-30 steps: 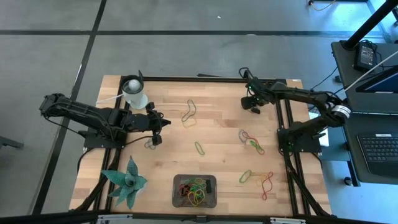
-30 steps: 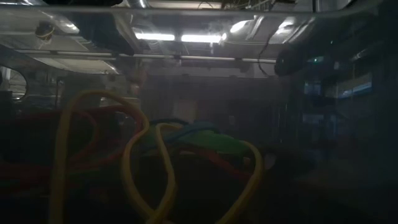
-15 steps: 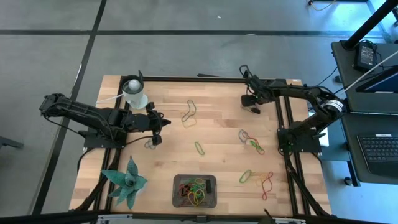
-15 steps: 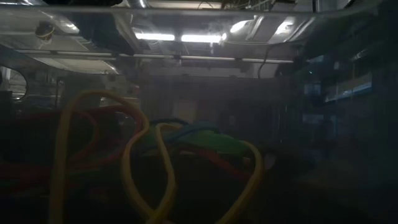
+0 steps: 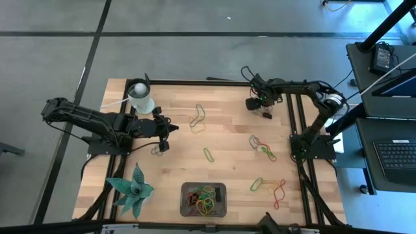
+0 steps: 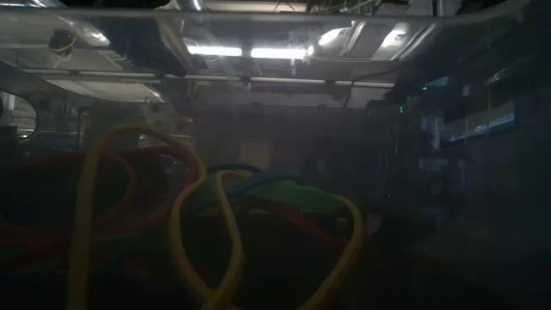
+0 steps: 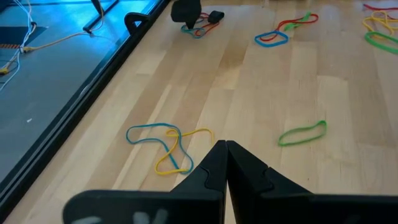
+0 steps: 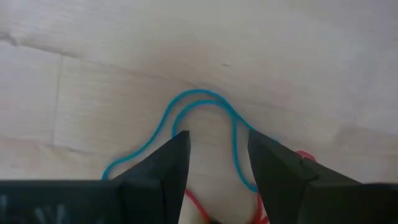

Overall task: Pick and place rubber bands into bin
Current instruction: Put the blue rubber band into the black bin

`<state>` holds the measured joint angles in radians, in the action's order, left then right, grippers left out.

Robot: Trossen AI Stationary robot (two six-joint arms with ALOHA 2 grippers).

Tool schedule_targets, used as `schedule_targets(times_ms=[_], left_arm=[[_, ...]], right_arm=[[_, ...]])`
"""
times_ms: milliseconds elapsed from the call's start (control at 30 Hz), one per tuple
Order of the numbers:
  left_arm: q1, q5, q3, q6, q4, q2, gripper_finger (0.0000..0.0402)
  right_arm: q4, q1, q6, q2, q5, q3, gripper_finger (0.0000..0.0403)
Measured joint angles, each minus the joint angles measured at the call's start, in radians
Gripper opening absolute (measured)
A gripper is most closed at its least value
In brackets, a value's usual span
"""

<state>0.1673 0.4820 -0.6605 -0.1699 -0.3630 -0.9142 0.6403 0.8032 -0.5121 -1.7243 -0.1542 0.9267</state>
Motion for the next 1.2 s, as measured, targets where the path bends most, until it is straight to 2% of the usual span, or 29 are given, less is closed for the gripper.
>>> schedule_targets(times_ms=[233, 333, 533, 700, 933, 1033, 1200], left_arm=[[0.0, -0.001, 0.0, 0.0, -0.001, 0.0, 0.0004], [0.0, -0.002, 0.0, 0.0, -0.002, 0.0, 0.0004], [0.0, -0.003, 0.0, 0.0, -0.002, 0.0, 0.0004], [0.0, -0.003, 0.0, 0.0, -0.002, 0.0, 0.0004], [0.0, -0.004, 0.0, 0.0, -0.001, 0.0, 0.0004], [0.0, -0.005, 0.0, 0.0, 0.0, 0.0, 0.0004], [0.0, -0.005, 0.0, 0.0, 0.0, 0.0, 0.0004]], right_arm=[[0.118, 0.0, 0.075, -0.128, 0.025, 0.107, 0.0153], [0.121, 0.0, 0.099, -0.141, 0.04, 0.113, 0.0117], [0.123, -0.002, 0.186, -0.136, 0.049, 0.115, 0.0012], [0.131, -0.001, 0.203, -0.078, 0.057, 0.111, 0.0005], [0.151, -0.001, 0.201, 0.067, 0.059, 0.113, 0.0002], [0.119, -0.001, 0.178, 0.097, 0.054, 0.115, 0.001], [0.049, -0.001, 0.18, 0.071, 0.053, 0.115, 0.004]])
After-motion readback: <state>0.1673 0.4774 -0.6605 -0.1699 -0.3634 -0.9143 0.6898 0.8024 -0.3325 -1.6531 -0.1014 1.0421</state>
